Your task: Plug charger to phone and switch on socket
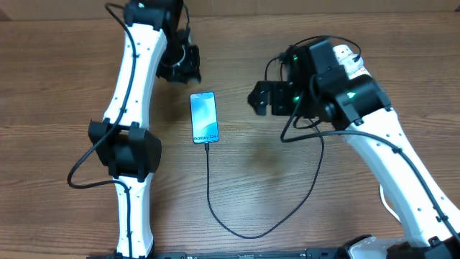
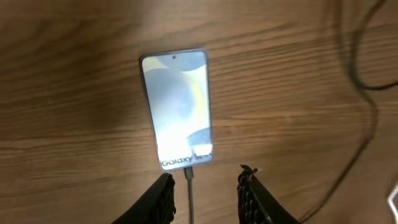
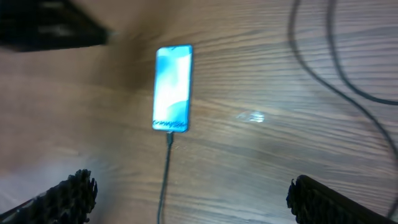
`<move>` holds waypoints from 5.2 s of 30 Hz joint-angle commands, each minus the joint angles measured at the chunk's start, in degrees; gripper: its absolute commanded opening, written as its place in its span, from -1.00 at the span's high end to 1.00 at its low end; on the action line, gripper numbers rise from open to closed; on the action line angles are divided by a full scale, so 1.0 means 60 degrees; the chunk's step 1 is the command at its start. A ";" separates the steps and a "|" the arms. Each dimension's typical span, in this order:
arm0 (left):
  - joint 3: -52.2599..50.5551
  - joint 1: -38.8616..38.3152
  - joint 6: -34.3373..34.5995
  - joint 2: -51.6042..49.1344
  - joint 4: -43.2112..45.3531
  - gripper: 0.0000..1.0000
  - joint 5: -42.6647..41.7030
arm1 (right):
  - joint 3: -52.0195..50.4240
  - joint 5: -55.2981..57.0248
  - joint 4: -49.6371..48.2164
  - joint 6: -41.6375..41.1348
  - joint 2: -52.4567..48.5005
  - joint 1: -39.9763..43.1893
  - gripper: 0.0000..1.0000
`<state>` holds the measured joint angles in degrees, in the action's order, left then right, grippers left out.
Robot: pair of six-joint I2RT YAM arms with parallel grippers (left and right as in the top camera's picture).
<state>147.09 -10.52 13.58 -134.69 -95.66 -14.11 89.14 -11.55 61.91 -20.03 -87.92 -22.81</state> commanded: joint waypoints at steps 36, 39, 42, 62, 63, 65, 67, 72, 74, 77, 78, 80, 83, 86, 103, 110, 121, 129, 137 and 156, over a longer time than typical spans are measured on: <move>-0.4794 -0.0007 0.0503 0.8990 -0.0189 -1.00 0.2065 | 0.0200 0.0423 0.0841 -0.0095 0.0025 0.2947 -1.00; -0.5198 0.0000 0.1206 0.9158 -0.0189 -1.00 0.3078 | 0.0200 0.0423 0.0750 -0.0098 0.0025 0.2947 -1.00; -0.5206 0.0000 0.1206 0.9096 -0.0189 -0.99 0.3133 | 0.0200 0.0583 0.0663 -0.0098 0.0025 0.2947 -1.00; -0.5206 0.0000 0.1202 0.8681 -0.0189 -0.99 0.3166 | 0.0200 0.4794 -0.1479 -0.0091 -0.0033 0.2958 -1.00; -0.5206 0.0000 0.1202 0.8681 -0.0189 -0.99 0.3166 | 0.0200 0.5078 -0.1494 -0.0087 -0.0051 0.2969 -1.00; -0.5206 0.0000 0.1202 0.8681 -0.0189 -0.99 0.3166 | 0.0200 0.5275 -0.1468 0.0215 -0.0135 0.3067 -1.00; -0.5206 0.0000 0.1202 0.8681 -0.0189 -0.99 0.3166 | 0.0200 0.5224 -0.1472 0.0597 -0.0295 0.3286 -0.99; -0.5206 0.0000 0.1206 0.8677 -0.0189 -0.99 0.3166 | 0.0222 0.4029 -0.1530 0.0696 -0.0783 0.4433 -1.00; -0.5206 0.0000 0.1202 0.8677 -0.0189 -0.99 0.3166 | 0.0342 0.2473 -0.1555 0.1133 -0.1049 0.5158 -1.00; -0.5206 0.0000 0.1202 0.8677 -0.0189 -0.99 0.3166 | 0.0663 0.0568 -0.1413 0.1326 -0.1344 0.5963 -1.00; -0.5206 0.0000 0.1202 0.8677 -0.0189 -1.00 0.3166 | 0.0863 -0.0011 -0.1293 0.1322 -0.1479 0.6258 -1.00; -0.5206 0.0000 0.1206 0.8681 -0.0189 -0.99 0.3166 | 0.1392 -0.0590 -0.0918 0.1322 -0.1796 0.6703 -1.00; -0.5206 0.0000 0.1209 0.8677 -0.0186 -0.99 0.3147 | 0.2652 -0.0739 -0.0015 0.1432 -0.2463 0.7053 -1.00; -0.5206 0.0000 0.1206 0.8677 -0.0189 -0.99 0.3126 | 0.4295 -0.0736 0.1231 0.2007 -0.3326 0.7078 -1.00; -0.5206 0.0000 0.1206 0.8681 -0.0189 -0.99 0.3126 | 0.5391 0.1985 -0.0313 0.2353 -0.4794 0.7071 -1.00; -0.5206 0.0000 0.1202 0.8677 -0.0189 -0.99 0.3129 | 0.5136 0.2408 -0.0743 0.1953 -0.5479 0.7074 -1.00; -0.5206 0.0000 0.1202 0.8677 -0.0189 -0.99 0.3129 | 0.5133 0.1909 -0.0466 0.1843 -0.6710 0.7045 -1.00; -0.5206 0.0000 0.1202 0.8681 -0.0189 -0.99 0.3126 | 0.5133 0.1249 -0.0208 0.1209 -0.7242 0.7045 -1.00; -0.5206 0.0000 0.1206 0.8677 -0.0189 -0.99 0.3126 | 0.5133 0.0933 0.0204 0.0404 -0.7701 0.7045 -1.00; -0.5206 0.0000 0.1202 0.8677 -0.0189 -0.99 0.3129 | 0.5133 0.1730 -0.0597 -0.0612 -0.8105 0.7042 -0.99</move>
<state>116.05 -10.52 19.62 -82.54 -96.86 3.75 119.98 -2.48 58.39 -21.65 -134.72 19.73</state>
